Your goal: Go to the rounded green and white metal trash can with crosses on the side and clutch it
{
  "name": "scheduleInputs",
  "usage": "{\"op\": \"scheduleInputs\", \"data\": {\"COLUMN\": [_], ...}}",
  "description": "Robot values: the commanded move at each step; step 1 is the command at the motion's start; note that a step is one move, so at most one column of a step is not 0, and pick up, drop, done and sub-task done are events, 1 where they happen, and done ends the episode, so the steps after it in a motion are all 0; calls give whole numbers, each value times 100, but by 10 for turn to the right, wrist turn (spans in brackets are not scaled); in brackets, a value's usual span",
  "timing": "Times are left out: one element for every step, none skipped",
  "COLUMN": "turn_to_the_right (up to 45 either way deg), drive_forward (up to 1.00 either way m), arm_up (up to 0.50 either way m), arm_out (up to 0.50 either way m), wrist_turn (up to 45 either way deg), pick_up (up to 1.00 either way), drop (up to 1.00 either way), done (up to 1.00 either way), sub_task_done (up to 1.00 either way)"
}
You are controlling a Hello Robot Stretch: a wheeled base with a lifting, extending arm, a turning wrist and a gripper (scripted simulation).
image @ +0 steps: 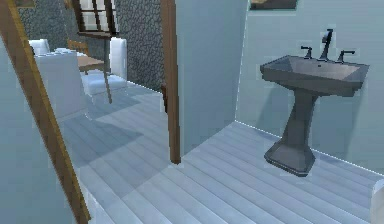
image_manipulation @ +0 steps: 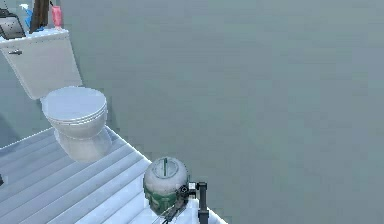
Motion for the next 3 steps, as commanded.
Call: {"op": "scheduleInputs", "data": {"turn_to_the_right": [0,0,0], "drive_forward": [0,0,0], "arm_up": [0,0,0], "arm_out": [0,0,0], "wrist_turn": [450,450,120], "pick_up": [0,0,0], "drop": [0,0,0], "done": [0,0,0], "sub_task_done": [0,0,0]}}
